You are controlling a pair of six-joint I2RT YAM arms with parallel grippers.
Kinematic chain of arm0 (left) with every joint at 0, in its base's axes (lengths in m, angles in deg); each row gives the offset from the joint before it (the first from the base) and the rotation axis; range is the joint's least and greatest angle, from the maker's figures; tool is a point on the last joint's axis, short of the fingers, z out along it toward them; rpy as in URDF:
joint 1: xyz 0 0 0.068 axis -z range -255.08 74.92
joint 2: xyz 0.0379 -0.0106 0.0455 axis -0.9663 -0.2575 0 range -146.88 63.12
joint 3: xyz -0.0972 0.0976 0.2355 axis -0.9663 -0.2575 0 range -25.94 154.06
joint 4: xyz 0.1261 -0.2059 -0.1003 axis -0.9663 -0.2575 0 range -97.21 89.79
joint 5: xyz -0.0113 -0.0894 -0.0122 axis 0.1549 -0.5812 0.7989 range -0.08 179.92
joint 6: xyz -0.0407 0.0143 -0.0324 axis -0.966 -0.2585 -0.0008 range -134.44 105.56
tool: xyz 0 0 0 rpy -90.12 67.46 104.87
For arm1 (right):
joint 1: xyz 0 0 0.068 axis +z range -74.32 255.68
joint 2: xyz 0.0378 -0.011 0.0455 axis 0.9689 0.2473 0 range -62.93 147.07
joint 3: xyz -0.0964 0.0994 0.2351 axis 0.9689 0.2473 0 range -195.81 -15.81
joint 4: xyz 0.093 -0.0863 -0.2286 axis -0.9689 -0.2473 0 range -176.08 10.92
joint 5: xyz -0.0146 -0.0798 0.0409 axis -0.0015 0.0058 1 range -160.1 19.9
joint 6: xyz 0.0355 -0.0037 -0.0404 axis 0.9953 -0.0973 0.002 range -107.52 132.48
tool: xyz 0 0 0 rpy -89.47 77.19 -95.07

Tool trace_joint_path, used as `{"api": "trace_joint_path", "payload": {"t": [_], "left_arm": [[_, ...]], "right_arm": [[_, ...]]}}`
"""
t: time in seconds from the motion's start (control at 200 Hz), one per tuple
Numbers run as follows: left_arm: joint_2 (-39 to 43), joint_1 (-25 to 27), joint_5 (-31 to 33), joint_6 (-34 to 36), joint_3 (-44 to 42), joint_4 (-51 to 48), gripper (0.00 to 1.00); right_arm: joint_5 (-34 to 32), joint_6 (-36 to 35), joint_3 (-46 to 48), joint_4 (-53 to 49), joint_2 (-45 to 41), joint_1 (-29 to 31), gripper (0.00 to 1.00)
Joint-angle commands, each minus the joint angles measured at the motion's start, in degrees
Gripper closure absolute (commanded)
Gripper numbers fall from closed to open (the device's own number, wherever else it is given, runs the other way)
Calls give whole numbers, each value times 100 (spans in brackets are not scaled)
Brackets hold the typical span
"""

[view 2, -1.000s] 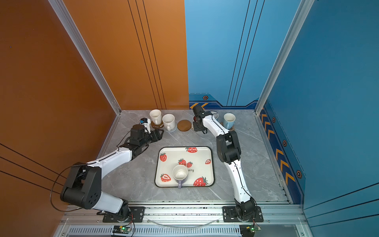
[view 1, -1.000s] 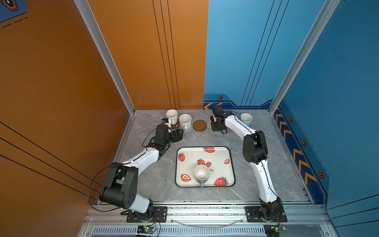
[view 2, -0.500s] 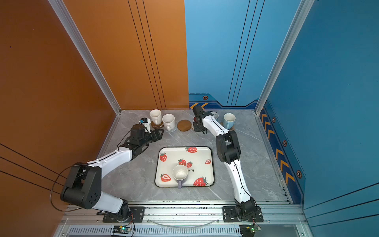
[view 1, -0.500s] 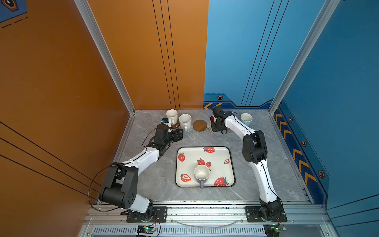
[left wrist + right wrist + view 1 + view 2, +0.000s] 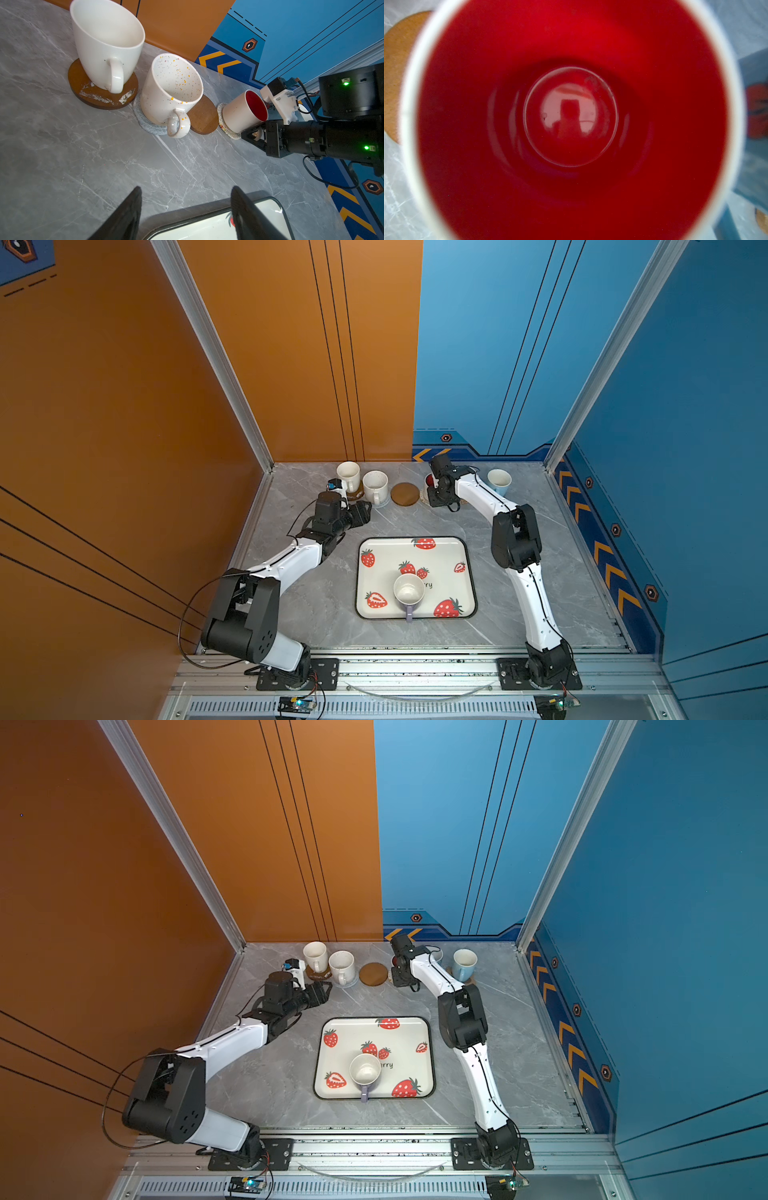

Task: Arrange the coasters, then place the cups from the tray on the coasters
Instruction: 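Open the right gripper and raise it off the red-lined mug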

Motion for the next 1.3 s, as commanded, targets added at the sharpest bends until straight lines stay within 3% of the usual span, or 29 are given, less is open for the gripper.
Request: {"api": "trace_joint_path", "payload": {"t": [0.0,0.19,0.516,0.751,1.012,1.297], "left_arm": [[-37,-53,-116,-26,171,37,31],[-18,-53,-119,-25,167,39,31],[49,-55,-136,-25,137,34,31],[147,-59,-119,-26,88,36,31],[287,-53,-101,-37,20,39,31],[347,-19,-74,-87,0,37,31]], "right_arm": [[-69,-50,-192,90,50,-40,91],[-17,-18,-157,80,16,-40,73],[-38,27,221,203,-268,4,55],[-25,97,1037,596,-937,2,40],[-61,202,2020,810,-1879,54,33],[-613,615,3477,1494,-3405,306,28]]}}
